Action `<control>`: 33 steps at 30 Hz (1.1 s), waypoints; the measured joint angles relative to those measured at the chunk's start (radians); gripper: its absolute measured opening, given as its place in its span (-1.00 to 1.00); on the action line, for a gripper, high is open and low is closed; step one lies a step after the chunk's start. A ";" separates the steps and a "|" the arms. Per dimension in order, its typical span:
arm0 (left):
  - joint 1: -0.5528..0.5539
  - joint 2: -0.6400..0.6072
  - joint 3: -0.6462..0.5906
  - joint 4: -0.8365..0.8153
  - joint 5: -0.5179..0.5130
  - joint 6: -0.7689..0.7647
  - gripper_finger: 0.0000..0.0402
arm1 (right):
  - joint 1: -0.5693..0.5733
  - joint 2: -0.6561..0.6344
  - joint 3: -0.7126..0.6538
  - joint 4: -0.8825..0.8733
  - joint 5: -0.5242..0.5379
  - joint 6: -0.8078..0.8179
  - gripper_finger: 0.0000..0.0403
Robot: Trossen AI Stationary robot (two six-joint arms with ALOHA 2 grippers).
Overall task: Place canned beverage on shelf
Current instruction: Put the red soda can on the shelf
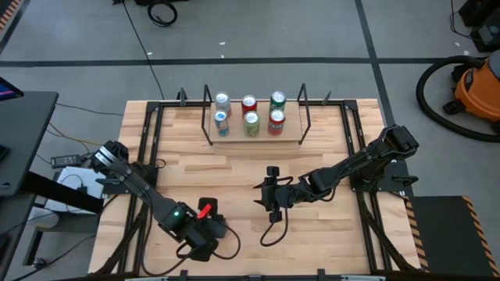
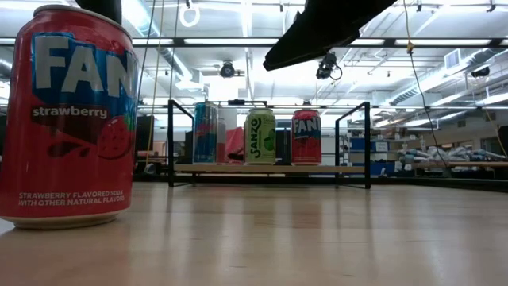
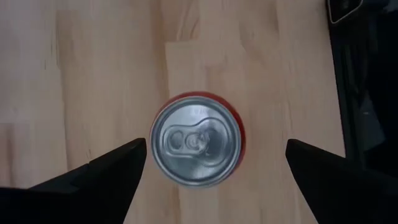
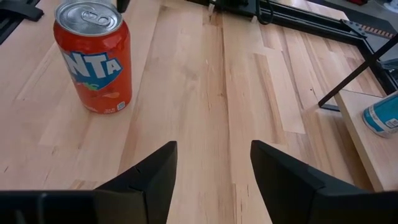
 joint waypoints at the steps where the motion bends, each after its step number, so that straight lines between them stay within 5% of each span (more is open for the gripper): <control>1: -0.004 0.000 -0.005 0.009 -0.009 0.015 0.98 | 0.000 0.000 0.000 0.000 0.000 0.000 0.07; 33: 0.039 0.118 -0.021 0.025 0.067 0.195 0.87 | 0.002 0.000 0.000 0.002 -0.001 -0.001 0.07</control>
